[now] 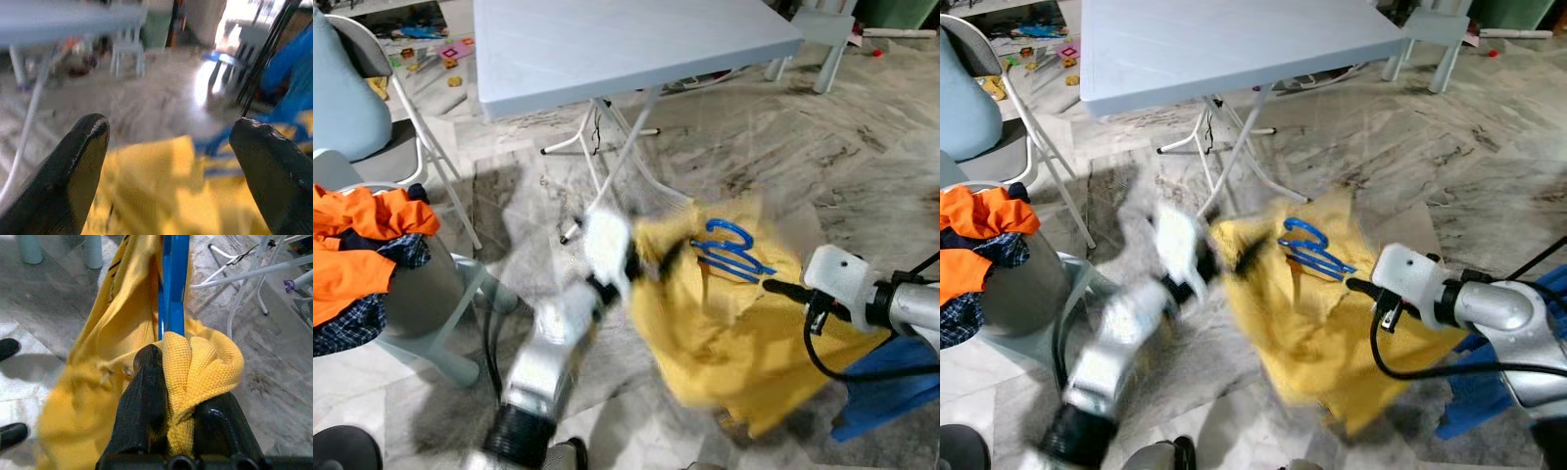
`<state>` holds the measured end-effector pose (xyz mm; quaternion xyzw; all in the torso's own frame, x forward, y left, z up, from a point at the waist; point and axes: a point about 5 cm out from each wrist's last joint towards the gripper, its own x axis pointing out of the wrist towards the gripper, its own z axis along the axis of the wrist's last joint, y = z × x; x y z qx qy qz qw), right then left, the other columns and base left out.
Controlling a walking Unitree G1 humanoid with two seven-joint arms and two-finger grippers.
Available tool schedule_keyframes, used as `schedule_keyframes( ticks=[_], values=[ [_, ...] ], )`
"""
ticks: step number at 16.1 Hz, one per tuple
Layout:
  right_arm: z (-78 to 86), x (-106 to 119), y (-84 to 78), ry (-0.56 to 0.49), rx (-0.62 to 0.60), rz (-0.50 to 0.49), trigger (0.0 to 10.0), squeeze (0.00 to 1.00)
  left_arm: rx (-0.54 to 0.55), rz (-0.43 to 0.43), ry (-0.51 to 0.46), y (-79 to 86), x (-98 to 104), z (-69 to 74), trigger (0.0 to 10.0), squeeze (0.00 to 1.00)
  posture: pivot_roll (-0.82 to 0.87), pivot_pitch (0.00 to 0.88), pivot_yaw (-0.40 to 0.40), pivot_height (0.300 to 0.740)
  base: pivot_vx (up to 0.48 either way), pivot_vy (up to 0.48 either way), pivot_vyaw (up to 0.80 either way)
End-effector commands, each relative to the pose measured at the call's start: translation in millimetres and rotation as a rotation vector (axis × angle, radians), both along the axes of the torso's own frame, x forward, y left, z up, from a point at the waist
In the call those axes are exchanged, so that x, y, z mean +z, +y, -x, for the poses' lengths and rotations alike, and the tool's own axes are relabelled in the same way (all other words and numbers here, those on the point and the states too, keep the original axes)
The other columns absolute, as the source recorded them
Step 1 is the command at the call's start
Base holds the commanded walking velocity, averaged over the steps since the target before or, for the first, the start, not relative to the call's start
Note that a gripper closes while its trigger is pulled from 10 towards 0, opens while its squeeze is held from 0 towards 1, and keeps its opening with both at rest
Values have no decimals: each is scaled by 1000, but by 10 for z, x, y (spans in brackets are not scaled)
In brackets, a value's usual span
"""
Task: Hang hanger
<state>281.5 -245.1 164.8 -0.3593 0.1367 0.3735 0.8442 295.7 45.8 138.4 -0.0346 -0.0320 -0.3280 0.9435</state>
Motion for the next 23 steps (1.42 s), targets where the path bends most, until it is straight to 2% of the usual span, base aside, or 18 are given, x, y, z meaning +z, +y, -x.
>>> schedule_keyframes(
  ticks=[1,3,5,7,8,9,11,13,16,17,18,21,23],
  values=[
    [-54,124,40,-62,7,-13,10000,0,50,-38,35,82,-87,-4,10000,1000,-95,174,9,740,0,0,0],
    [-90,177,-23,-93,-19,-15,10000,0,52,-6,23,134,-60,60,10000,1000,-96,175,6,740,0,0,0],
    [-90,219,-45,-101,-15,-28,10000,0,118,27,-27,225,32,32,10000,1000,-97,175,5,740,0,0,0],
    [-89,274,-87,-106,-14,-29,10000,0,248,-10,-97,467,104,-76,10000,1000,-99,175,5,740,0,0,0],
    [-39,328,-94,-94,31,-59,10000,0,362,11,-94,763,128,-167,10000,1000,-99,175,5,740,0,0,0],
    [12,365,-82,-76,71,-102,10000,0,391,-19,-99,877,129,-205,10000,1000,-93,176,2,740,0,0,0],
    [93,424,-97,-29,113,-168,10000,0,452,-18,-57,1040,83,-269,10000,1000,-90,176,2,740,0,0,0],
    [137,499,-92,2,136,-244,10000,0,492,11,1,1123,-9,-311,10000,1000,-96,176,4,740,0,0,0],
    [272,599,-61,67,208,-329,10000,0,484,82,98,1133,-155,-340,10000,1000,-106,176,9,740,0,0,0],
    [328,609,-79,92,222,-334,10000,0,440,135,110,1093,-159,-342,10000,145,-110,176,11,740,0,0,0],
    [349,613,-86,102,227,-336,10000,0,423,168,111,1077,-146,-342,10000,0,-110,176,11,740,0,0,0],
    [455,664,-56,163,271,-391,10000,0,304,317,118,999,-60,-349,10000,0,-114,176,14,740,0,0,0],
    [519,658,-50,208,293,-400,10000,0,196,378,113,940,19,-335,10000,0,-115,175,14,740,0,0,0]
  ],
)
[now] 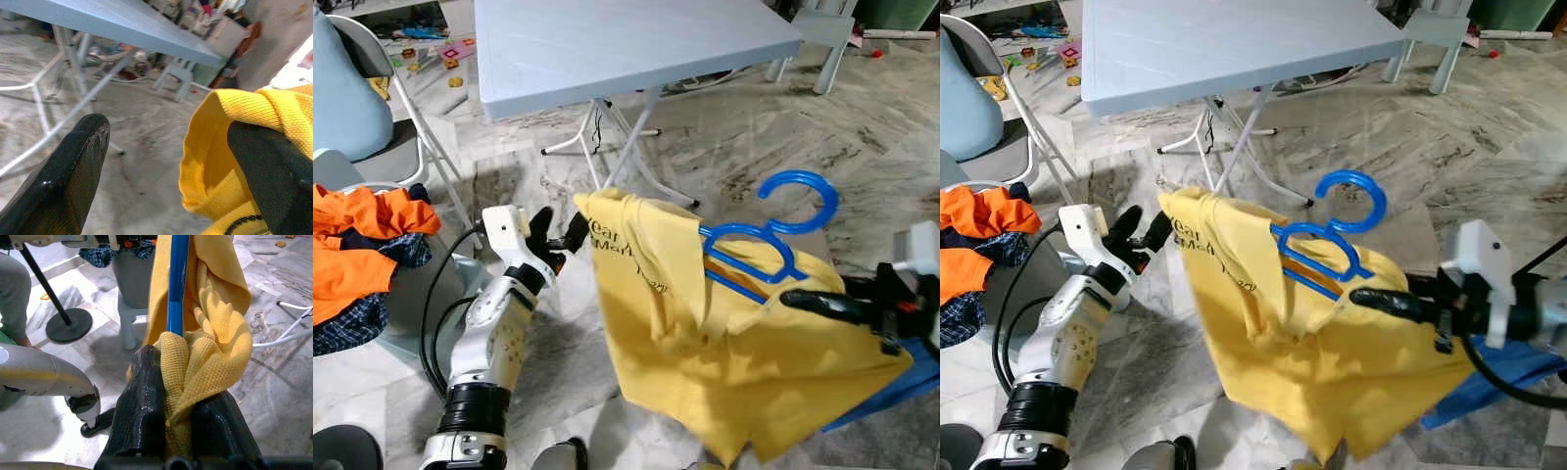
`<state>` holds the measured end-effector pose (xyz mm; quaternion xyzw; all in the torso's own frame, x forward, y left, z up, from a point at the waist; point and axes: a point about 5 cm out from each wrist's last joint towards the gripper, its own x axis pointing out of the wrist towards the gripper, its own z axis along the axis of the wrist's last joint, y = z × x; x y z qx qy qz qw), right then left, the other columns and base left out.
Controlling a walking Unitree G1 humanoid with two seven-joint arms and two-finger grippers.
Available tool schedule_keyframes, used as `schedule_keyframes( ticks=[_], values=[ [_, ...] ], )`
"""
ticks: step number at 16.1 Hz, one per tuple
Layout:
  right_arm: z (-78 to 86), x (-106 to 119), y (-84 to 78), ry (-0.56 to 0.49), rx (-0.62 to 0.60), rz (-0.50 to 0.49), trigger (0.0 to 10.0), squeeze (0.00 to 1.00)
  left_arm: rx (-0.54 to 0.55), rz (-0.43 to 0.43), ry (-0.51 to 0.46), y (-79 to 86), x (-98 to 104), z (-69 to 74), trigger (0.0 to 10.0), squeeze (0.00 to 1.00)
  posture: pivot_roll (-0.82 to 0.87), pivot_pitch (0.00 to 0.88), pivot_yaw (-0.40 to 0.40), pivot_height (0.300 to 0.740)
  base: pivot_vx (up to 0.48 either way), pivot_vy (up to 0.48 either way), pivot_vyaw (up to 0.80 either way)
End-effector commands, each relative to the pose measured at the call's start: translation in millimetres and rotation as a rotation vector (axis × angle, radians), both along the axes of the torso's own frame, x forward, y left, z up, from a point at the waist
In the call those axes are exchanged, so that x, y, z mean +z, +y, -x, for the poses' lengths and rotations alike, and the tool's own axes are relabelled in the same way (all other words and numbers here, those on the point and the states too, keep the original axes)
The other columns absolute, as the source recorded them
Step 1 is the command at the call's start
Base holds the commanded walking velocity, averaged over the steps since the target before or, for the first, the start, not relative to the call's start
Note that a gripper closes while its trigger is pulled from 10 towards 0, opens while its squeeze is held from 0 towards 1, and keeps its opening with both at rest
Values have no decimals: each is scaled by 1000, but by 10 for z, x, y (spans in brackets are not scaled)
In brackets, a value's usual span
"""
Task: Hang hanger
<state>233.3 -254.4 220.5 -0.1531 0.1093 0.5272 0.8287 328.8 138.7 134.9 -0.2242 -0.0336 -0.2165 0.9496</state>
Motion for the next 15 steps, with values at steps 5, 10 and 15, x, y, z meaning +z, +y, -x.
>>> schedule_keyframes(
  ticks=[5,10,15],
  values=[
    [30,100,50,-21,34,-18,10000,0,-200,27,-26,-105,22,135,8471,0,-116,175,16,740,0,0,0],
    [55,86,72,-3,51,-14,10000,0,-198,73,-48,-85,78,115,0,0,-115,174,13,740,0,0,0],
    [61,30,77,12,44,-6,10000,0,-123,70,-47,14,81,88,0,0,-117,175,14,740,0,0,0]
  ],
)
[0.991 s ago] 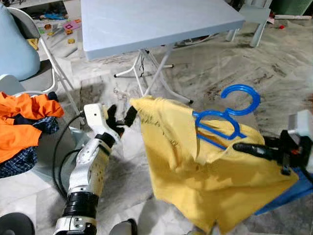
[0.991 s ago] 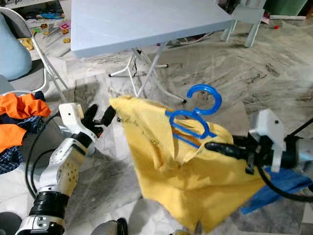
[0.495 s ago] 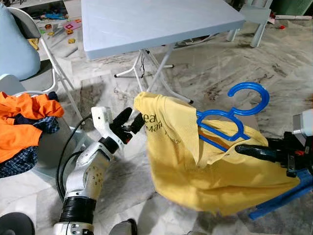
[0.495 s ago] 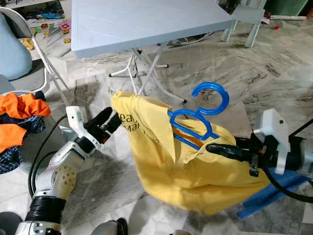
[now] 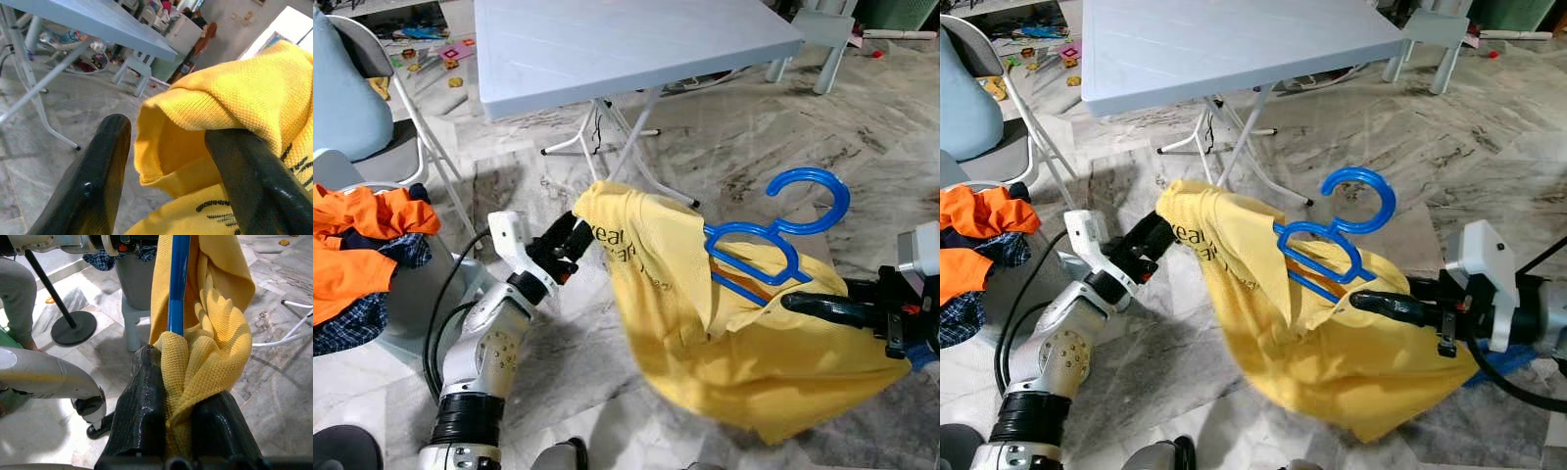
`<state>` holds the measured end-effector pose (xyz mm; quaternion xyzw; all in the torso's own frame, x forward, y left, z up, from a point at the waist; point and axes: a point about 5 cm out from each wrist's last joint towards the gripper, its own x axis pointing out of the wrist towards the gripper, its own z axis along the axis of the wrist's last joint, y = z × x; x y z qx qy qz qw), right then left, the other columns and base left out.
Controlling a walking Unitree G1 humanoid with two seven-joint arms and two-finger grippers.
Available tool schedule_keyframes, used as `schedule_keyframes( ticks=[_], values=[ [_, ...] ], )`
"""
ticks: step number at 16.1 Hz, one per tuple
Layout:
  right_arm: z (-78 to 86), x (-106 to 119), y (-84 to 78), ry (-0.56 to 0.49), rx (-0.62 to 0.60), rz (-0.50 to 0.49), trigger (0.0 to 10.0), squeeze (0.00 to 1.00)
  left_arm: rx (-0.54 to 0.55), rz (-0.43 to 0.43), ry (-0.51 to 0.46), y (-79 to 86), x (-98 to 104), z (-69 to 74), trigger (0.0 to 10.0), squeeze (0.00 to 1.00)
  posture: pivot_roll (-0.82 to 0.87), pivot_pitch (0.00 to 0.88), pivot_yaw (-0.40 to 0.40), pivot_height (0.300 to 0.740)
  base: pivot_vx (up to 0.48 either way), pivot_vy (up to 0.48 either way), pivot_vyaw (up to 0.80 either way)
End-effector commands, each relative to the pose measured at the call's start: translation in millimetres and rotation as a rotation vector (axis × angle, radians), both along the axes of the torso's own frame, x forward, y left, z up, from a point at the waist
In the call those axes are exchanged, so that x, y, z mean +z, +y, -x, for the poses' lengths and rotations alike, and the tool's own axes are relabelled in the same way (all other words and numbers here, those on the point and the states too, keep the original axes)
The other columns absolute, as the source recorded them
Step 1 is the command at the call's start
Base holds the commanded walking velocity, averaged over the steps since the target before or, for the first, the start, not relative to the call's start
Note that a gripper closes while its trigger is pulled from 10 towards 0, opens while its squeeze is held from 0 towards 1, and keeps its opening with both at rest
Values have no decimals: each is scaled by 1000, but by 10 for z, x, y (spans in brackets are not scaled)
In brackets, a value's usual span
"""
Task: Hang hanger
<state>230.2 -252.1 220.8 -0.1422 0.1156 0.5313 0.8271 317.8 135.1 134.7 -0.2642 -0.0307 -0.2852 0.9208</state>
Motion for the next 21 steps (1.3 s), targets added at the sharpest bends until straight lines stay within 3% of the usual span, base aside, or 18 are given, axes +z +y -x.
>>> schedule_keyframes(
  ticks=[1,2,6,9,10,11,12,13,14,17,21],
  values=[
    [21,16,40,-8,35,11,10000,0,35,-7,-36,67,89,-13,6314,0,-117,175,14,740,0,0,0],
    [12,7,27,-6,28,15,10000,0,57,-7,-35,96,92,-7,10000,0,-117,175,14,740,0,0,0],
    [12,-59,5,11,20,35,10000,0,69,3,-38,188,126,80,10000,0,-110,175,15,740,0,0,0],
    [6,-64,-7,9,11,41,10000,0,143,-9,-6,363,51,131,10000,0,-109,176,17,740,0,0,0],
    [4,-77,-9,11,11,46,10000,0,221,6,8,452,48,112,10000,0,-107,177,15,740,0,0,0],
    [0,-86,-8,12,12,49,10000,0,258,28,18,487,56,97,10000,894,-106,176,13,740,0,0,0],
    [-9,-93,-3,10,13,53,10000,0,254,57,25,473,69,86,10000,1000,-106,176,12,740,0,0,0],
    [-17,-93,5,8,14,55,10000,0,222,70,21,419,87,88,10000,1000,-106,175,11,740,0,0,0],
    [-24,-87,11,5,17,56,10000,0,165,80,12,320,109,104,10000,0,-107,176,10,740,0,0,0],
    [-16,-59,38,0,33,57,10000,0,77,110,35,140,72,107,10000,0,-114,177,9,740,0,0,0],
    [1,-46,48,-2,39,59,10000,0,49,153,61,40,41,62,10000,0,-124,180,13,740,0,0,0]
  ],
)
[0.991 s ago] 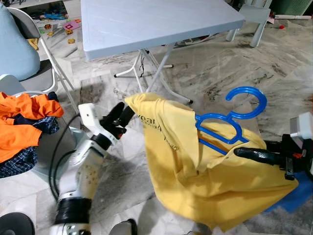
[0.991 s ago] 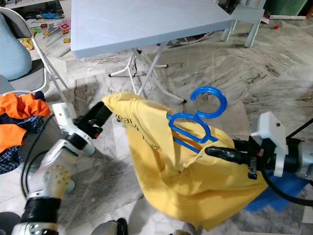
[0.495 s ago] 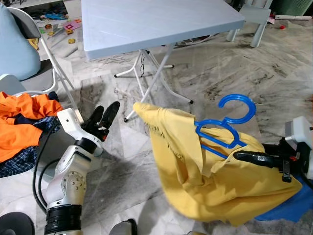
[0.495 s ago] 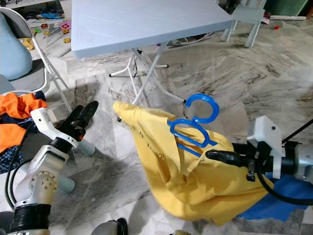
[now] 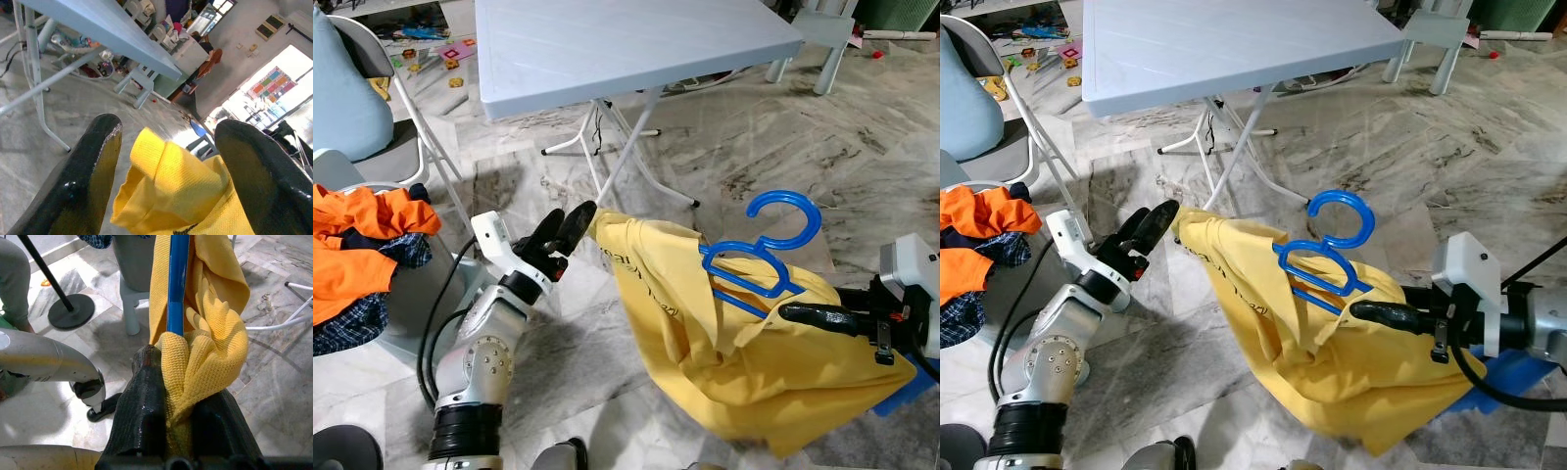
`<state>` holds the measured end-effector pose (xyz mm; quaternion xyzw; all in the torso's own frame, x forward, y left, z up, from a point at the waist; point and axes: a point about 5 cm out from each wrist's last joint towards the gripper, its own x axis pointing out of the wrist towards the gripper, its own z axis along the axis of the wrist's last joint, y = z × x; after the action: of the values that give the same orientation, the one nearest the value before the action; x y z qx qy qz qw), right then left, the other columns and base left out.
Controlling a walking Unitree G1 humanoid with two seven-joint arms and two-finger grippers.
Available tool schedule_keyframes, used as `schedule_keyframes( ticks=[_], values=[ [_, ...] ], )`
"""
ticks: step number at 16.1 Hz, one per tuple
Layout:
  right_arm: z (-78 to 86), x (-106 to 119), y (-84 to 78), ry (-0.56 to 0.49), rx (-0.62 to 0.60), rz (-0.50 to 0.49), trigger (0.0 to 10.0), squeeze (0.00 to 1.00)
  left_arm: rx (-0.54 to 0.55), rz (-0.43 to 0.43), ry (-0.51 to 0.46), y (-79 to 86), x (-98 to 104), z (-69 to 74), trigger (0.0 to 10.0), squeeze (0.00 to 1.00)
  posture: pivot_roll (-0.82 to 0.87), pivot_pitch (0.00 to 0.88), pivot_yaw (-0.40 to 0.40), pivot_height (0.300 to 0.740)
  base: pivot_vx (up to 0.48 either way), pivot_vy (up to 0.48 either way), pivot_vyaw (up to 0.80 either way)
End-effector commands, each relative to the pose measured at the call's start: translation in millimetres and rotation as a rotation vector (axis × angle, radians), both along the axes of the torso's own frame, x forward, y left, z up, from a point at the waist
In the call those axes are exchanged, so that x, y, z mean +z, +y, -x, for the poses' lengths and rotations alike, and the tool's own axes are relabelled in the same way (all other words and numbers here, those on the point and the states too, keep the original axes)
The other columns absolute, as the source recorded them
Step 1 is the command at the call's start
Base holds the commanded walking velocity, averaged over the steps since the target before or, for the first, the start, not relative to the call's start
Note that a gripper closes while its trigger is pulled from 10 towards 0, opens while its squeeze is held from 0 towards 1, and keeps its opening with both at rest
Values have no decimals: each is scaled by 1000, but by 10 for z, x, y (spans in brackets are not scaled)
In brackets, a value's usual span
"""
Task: Hang hanger
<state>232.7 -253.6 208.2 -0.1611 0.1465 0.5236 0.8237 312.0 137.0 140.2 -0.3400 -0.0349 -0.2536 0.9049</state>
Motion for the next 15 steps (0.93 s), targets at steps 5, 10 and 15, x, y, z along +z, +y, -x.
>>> schedule_keyframes(
  ticks=[5,10,15],
  values=[
    [53,83,66,-30,54,-4,10000,0,25,66,47,79,-57,-59,0,0,-131,183,17,740,0,0,0],
    [51,101,79,-34,59,1,10000,0,33,101,79,81,-96,-68,0,0,-135,186,14,740,0,0,0],
    [44,101,90,-39,63,5,10000,0,36,120,140,95,-164,-78,0,0,-135,185,13,740,0,0,0]
  ],
)
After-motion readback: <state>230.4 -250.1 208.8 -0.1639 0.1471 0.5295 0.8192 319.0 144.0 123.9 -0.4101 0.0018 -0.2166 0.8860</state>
